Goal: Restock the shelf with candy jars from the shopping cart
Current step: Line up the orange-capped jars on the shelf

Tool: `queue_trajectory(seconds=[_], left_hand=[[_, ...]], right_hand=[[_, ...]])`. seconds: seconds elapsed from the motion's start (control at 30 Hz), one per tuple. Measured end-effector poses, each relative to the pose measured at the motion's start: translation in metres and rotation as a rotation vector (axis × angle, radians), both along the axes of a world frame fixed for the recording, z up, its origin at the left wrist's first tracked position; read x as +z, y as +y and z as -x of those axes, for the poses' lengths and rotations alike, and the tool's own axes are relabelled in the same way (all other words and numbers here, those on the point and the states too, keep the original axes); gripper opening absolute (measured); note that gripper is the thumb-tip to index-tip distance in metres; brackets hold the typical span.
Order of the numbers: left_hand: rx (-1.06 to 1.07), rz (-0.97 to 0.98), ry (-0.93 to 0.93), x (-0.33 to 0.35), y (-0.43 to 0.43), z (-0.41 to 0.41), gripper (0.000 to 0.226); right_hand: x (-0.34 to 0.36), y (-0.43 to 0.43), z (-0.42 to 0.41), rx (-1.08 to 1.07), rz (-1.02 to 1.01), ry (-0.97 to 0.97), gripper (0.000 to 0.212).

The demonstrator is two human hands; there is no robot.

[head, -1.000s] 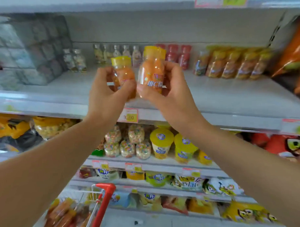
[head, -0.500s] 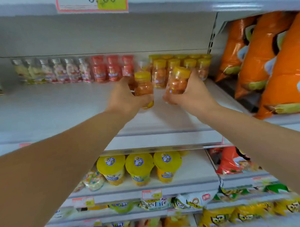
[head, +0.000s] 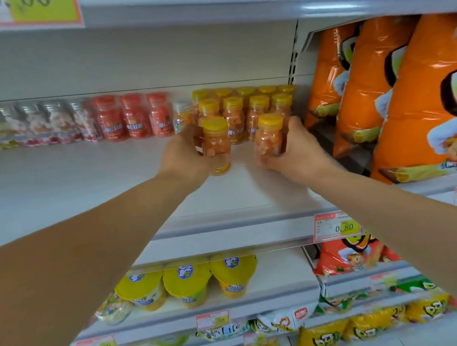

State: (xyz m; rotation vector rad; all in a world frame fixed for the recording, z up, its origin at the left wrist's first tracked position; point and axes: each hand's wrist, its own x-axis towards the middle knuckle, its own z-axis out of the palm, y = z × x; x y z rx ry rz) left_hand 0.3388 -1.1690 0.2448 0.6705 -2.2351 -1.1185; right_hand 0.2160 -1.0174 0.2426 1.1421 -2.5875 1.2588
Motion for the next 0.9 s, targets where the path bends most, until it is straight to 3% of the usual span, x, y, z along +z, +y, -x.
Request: queue_trajectory(seconds=[0.23, 0.33, 0.47, 0.57, 0.9], left_hand=[[-0.019, -0.004, -0.030, 0.003, 0.021, 0.023, 0.061], [-0.025, 0.002, -0.063, 0.002, 0.025, 0.028, 0.056], [-0.048, -0.017, -0.069, 0.001, 0.023, 0.028, 0.051], [-0.036, -0.020, -0.050, 0.000, 0.024, 0.031, 0.056], [-0.028, 0.056, -0.003, -0.005, 0.034, 0.060, 0.050]], right_hand=[[-0.004, 0.008, 0.026, -0.224, -0.038, -0.017, 0.069], [-0.004, 0.012, 0.028, -0.200, 0.000, -0.032, 0.078], [0.007, 0.022, 0.026, -0.115, 0.164, 0.004, 0.057], [0.013, 0.024, 0.035, -0.114, 0.149, 0.059, 0.038], [0.010, 0.019, 0.055, -0.179, 0.099, 0.145, 0.038]])
